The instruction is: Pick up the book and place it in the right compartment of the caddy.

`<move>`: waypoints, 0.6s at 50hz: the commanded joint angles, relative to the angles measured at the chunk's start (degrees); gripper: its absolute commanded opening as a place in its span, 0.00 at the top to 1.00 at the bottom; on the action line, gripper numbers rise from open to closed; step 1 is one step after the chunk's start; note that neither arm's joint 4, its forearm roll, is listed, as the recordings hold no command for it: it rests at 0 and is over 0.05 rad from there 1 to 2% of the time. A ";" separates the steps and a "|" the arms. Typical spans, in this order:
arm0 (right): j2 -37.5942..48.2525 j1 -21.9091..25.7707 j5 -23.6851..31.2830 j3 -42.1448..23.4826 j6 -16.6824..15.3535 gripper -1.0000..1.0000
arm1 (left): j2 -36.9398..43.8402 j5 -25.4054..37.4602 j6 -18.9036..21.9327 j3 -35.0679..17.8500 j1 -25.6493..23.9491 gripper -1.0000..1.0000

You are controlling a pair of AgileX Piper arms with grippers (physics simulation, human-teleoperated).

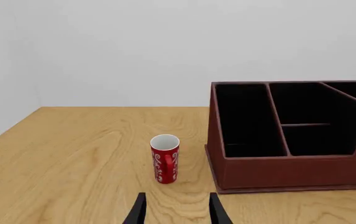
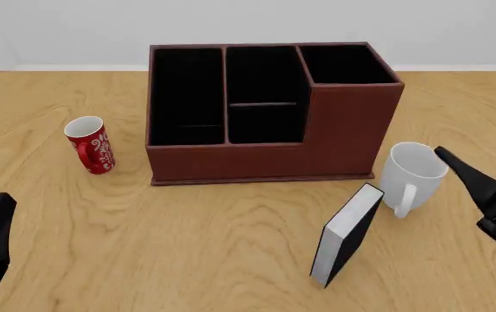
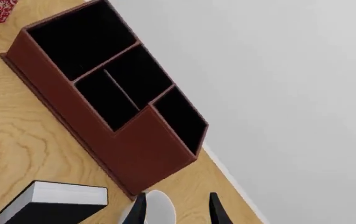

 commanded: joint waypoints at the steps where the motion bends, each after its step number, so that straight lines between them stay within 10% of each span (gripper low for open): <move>1: 7.45 6.88 4.57 -7.42 -11.31 0.00 | 0.00 0.00 0.00 0.00 0.00 0.00; 30: 20.75 10.93 20.25 -20.13 -33.27 0.00 | 0.00 0.00 0.00 0.00 0.00 0.00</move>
